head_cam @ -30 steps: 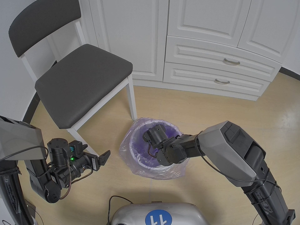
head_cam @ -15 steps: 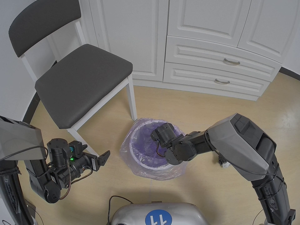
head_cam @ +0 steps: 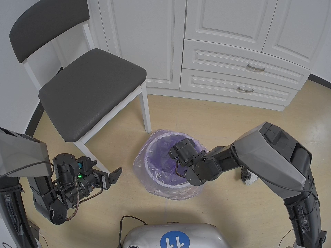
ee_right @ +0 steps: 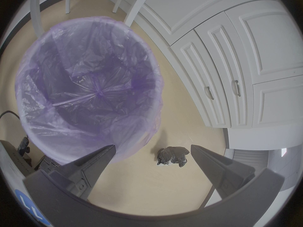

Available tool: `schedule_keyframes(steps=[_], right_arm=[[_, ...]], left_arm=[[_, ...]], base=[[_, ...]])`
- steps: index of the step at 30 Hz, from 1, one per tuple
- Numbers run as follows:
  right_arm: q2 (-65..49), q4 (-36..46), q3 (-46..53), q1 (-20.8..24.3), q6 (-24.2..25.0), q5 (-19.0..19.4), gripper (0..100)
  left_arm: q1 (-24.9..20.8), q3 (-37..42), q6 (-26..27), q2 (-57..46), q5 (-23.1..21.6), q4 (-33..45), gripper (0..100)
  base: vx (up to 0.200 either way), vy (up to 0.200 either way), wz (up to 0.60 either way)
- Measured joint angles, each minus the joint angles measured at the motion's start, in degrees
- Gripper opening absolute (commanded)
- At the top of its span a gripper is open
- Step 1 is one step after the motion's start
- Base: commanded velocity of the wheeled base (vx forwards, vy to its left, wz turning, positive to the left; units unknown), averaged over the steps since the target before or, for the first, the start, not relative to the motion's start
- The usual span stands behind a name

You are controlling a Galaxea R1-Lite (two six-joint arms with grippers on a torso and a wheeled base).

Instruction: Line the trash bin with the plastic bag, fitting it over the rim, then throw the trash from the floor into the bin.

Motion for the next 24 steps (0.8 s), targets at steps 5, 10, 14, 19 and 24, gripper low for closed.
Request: schedule_keyframes(steps=[5,10,14,19,24], right_arm=[[-0.2,0.0,0.6,0.9,0.3,0.2,100],[-0.3,0.0,-2.2,1.8,0.1,0.4,100],[-0.1,0.0,-6.7,3.0,-0.9,0.6,100],[1.7,0.1,-13.8,4.2,-2.4,0.7,100],[6.4,-0.5,-21.1,4.4,-3.7,0.8,100]], left_arm=[[0.0,0.0,0.0,0.1,0.0,0.0,100],[0.0,0.0,0.0,0.2,0.0,0.0,100],[0.0,-0.1,0.0,0.4,0.0,0.0,100],[-0.1,-0.1,0.0,0.5,0.0,0.0,100],[-0.1,-0.1,0.1,0.7,0.0,0.0,100]], base=[[0.000,0.000,0.00],[0.000,0.000,0.00],[0.000,0.000,0.00],[0.000,0.000,0.00],[0.000,0.000,0.00]])
